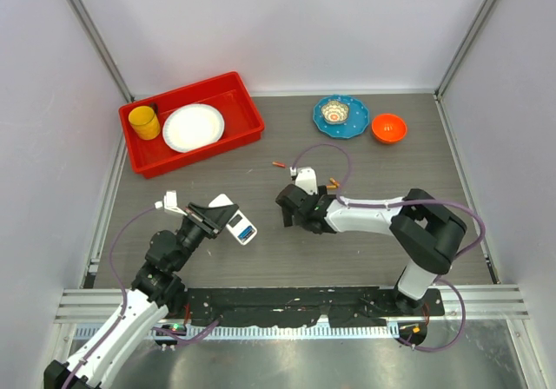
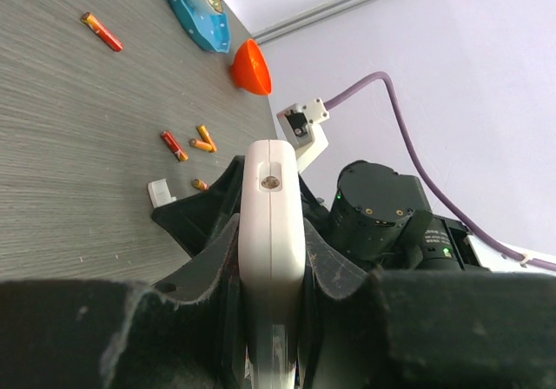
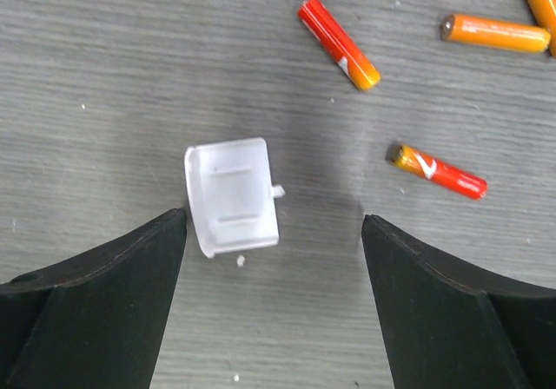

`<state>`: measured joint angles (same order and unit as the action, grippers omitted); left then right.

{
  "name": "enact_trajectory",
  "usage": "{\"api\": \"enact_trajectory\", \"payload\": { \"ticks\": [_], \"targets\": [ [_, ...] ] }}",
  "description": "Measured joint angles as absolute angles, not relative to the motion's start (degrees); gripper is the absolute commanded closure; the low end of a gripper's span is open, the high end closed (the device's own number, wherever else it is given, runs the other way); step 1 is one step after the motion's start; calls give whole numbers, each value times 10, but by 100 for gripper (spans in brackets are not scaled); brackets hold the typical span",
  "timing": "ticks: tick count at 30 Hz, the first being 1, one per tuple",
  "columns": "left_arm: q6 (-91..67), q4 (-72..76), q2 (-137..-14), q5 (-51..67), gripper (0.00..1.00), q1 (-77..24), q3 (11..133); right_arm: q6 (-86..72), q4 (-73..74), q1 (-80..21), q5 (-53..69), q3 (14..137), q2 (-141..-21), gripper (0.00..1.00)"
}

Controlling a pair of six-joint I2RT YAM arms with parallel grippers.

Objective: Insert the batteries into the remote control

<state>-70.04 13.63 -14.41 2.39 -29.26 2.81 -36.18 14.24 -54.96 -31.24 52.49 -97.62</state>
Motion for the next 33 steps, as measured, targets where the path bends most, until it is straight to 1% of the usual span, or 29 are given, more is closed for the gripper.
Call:
{"api": "enact_trajectory", "payload": {
  "ticks": [5,10,12,19,33],
  "targets": [
    [-700,139,-145,24,100,-293,28,-364,152,-537,-282,502,-927,12],
    [-701,139,-146,24,100,-293,28,-370,102,-495,-225,425,-844,12],
    [-701,141,-149,23,100,-293,28,-373,91,-482,-211,406,-832,12],
    [-701,156,-173,25,100,-293,28,-381,54,-475,-167,378,-834,12],
    [-702,164,-164,26,100,-293,28,-393,14,-465,-150,401,-871,12]
  ]
}}
